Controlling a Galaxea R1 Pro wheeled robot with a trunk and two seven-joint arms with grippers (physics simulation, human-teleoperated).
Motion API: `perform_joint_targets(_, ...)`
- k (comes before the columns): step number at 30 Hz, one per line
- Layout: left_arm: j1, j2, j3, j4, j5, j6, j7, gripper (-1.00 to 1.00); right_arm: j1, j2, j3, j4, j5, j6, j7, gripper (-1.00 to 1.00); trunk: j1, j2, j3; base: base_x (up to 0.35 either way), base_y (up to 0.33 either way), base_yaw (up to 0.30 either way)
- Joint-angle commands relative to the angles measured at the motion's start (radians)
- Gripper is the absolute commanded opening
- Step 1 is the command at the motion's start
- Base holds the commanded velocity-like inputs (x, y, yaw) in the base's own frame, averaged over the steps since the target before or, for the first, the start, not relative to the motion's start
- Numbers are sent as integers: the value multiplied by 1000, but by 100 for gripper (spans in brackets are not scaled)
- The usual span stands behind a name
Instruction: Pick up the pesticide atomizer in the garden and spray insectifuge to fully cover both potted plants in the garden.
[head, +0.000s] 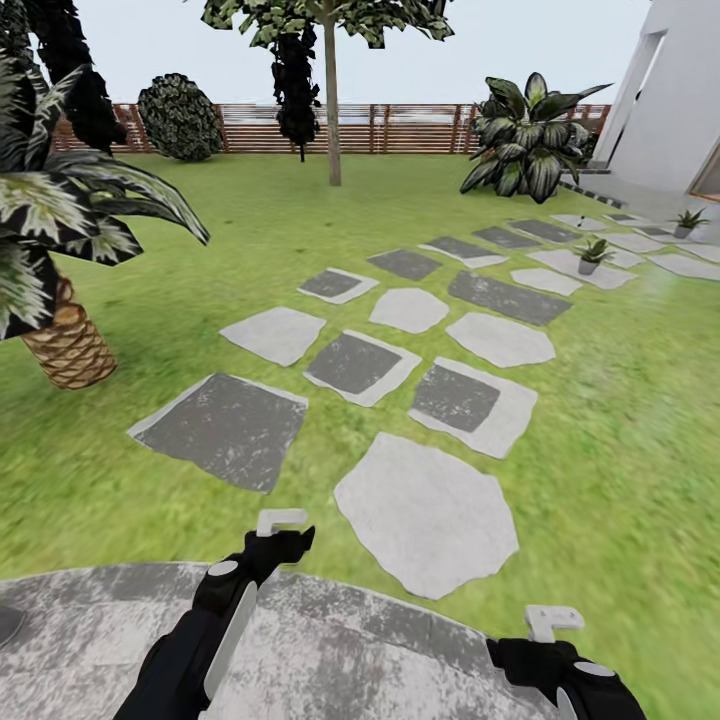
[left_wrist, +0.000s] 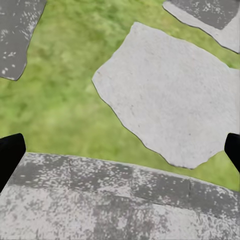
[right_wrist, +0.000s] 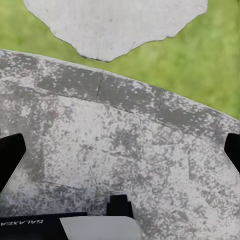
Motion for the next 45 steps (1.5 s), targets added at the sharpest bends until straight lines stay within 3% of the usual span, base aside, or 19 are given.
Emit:
perform_joint_targets(1,0,0,1,-1,9,6,0,100,0,0,0,-1,1,5,1,100,1,0,-1,340,0,0)
perform_joint_targets(45,0,0,1,-1,9,6,2,100,0,1,2,-1,1,5,0,100,1,0,-1,340,0,0)
